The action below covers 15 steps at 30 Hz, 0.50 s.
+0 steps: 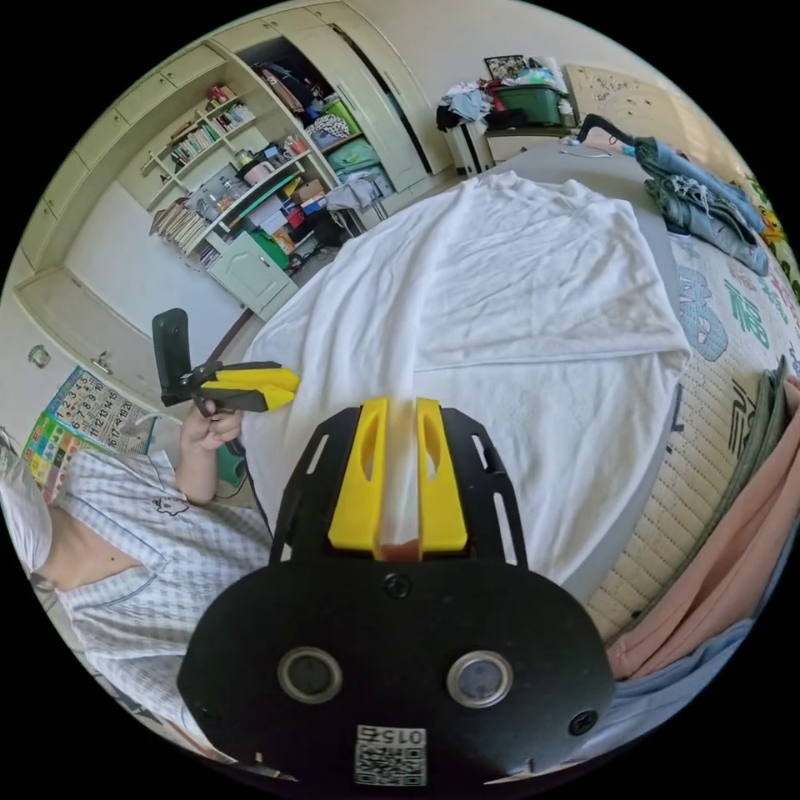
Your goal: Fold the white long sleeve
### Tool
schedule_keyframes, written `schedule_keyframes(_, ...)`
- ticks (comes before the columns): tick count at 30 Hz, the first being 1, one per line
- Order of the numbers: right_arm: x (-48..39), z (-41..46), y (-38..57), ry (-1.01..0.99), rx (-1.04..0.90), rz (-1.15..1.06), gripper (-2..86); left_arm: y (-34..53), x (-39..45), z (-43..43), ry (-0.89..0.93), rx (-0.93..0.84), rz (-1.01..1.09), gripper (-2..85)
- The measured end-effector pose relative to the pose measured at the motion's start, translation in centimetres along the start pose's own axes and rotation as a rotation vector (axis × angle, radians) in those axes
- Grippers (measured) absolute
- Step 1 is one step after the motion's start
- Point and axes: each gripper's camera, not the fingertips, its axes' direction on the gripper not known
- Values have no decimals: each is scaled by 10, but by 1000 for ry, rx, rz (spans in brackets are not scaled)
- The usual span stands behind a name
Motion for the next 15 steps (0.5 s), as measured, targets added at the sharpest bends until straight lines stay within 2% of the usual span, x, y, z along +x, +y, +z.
schedule_keyframes(2,6,3,-5,-14,-19,1,26,1,-3,5,-25,-24,-7,3)
schedule_keyframes(8,20,-6,-9,80,1,38,5,16,4,4,-131,-25,76,-7)
schedule_keyframes(12,29,-1,-18,95,-38,33,16,21,3,6,-144,-22,79,-3)
schedule_keyframes(15,34,-21,-21,91,13,29,49,25,1,-12,-112,18,74,17)
